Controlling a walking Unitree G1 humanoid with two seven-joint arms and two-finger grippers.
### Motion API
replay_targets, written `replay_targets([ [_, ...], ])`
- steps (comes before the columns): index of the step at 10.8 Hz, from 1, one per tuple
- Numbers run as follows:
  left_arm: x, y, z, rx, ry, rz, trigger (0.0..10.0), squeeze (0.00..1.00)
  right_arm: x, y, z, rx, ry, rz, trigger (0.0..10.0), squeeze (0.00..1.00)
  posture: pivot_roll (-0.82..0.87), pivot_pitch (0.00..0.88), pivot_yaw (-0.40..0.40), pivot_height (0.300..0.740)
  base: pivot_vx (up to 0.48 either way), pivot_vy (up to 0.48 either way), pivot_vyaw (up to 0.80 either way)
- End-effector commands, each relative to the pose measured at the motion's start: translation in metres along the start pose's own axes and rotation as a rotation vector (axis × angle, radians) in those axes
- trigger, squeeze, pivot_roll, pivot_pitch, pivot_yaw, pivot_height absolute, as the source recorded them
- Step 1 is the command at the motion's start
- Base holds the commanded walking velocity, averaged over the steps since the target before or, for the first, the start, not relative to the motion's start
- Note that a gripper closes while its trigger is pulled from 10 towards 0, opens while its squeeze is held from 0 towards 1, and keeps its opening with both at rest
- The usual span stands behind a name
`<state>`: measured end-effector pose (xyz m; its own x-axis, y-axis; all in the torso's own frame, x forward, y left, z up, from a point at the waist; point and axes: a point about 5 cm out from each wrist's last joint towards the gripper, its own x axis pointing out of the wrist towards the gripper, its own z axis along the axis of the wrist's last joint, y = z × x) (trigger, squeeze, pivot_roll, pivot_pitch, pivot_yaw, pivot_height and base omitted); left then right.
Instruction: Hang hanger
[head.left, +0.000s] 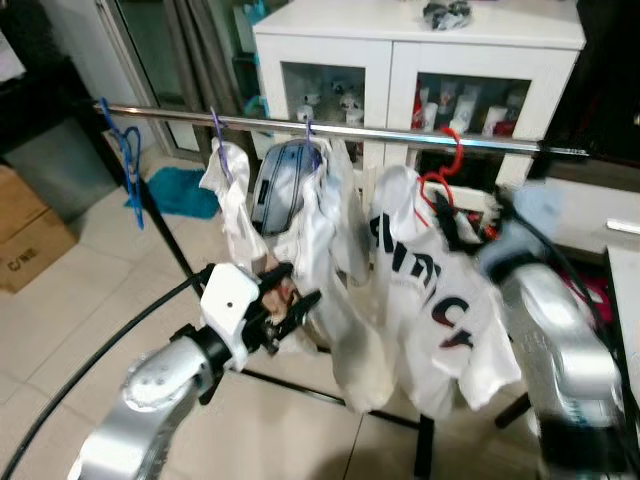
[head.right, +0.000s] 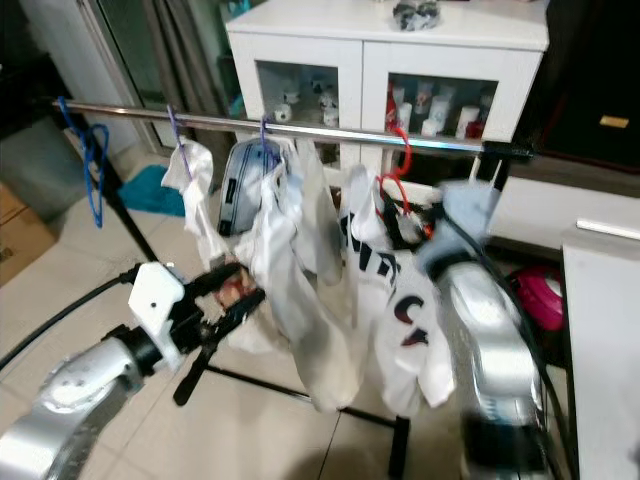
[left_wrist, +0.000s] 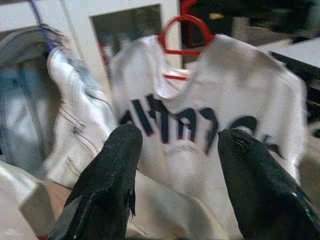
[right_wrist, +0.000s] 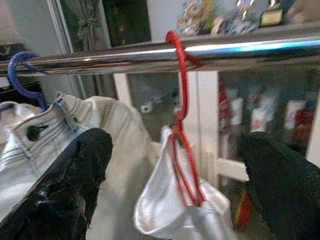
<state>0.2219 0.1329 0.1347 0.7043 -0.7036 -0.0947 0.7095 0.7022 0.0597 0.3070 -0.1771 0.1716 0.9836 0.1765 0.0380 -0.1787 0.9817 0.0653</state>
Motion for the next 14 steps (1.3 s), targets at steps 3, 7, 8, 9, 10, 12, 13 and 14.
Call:
replay_targets([
  [3, -0.006, -0.001, 0.001, -0.003, 0.052, -0.112, 10.0, 0.00, 0.035, -0.020, 0.000, -0.058, 0.137, -0.020, 10.0, 0.00, -0.10, 0.000, 0.106, 0.740, 0.000, 0.000, 0.00],
  [7, -0.005, -0.003, 0.001, -0.014, 0.057, -0.129, 10.0, 0.00, 0.062, -0.036, 0.002, -0.108, 0.241, -0.012, 10.0, 0.00, -0.09, 0.000, 0.094, 0.740, 0.000, 0.000, 0.00],
  [8, -0.005, -0.003, 0.001, -0.016, 0.057, -0.128, 10.0, 0.00, 0.067, -0.042, 0.004, -0.106, 0.278, -0.038, 7.8, 0.00, -0.09, 0.000, 0.094, 0.740, 0.000, 0.000, 0.00],
  [9, -0.005, -0.003, 0.002, -0.017, 0.056, -0.127, 10.0, 0.00, 0.068, -0.045, 0.006, -0.101, 0.288, -0.036, 0.8, 0.00, -0.09, 0.000, 0.094, 0.740, 0.000, 0.000, 0.00],
  [10, -0.005, -0.004, 0.002, -0.020, 0.055, -0.127, 10.0, 0.00, 0.069, -0.048, 0.008, -0.092, 0.301, -0.010, 0.0, 0.00, -0.09, 0.000, 0.082, 0.740, 0.000, 0.000, 0.00],
  [12, -0.004, -0.005, 0.002, -0.024, 0.051, -0.135, 10.0, 0.00, 0.065, -0.051, 0.008, -0.090, 0.346, 0.054, 0.0, 0.00, -0.10, 0.000, 0.091, 0.740, 0.000, 0.000, 0.00],
  [13, -0.004, -0.005, 0.002, -0.023, 0.051, -0.137, 10.0, 0.00, 0.065, -0.050, 0.006, -0.089, 0.359, 0.067, 0.0, 0.00, -0.10, 0.000, 0.091, 0.740, 0.000, 0.000, 0.00],
  [14, -0.003, -0.004, 0.002, -0.021, 0.050, -0.137, 10.0, 0.00, 0.064, -0.050, 0.004, -0.083, 0.370, 0.083, 0.0, 0.00, -0.10, 0.000, 0.095, 0.740, 0.000, 0.000, 0.00],
])
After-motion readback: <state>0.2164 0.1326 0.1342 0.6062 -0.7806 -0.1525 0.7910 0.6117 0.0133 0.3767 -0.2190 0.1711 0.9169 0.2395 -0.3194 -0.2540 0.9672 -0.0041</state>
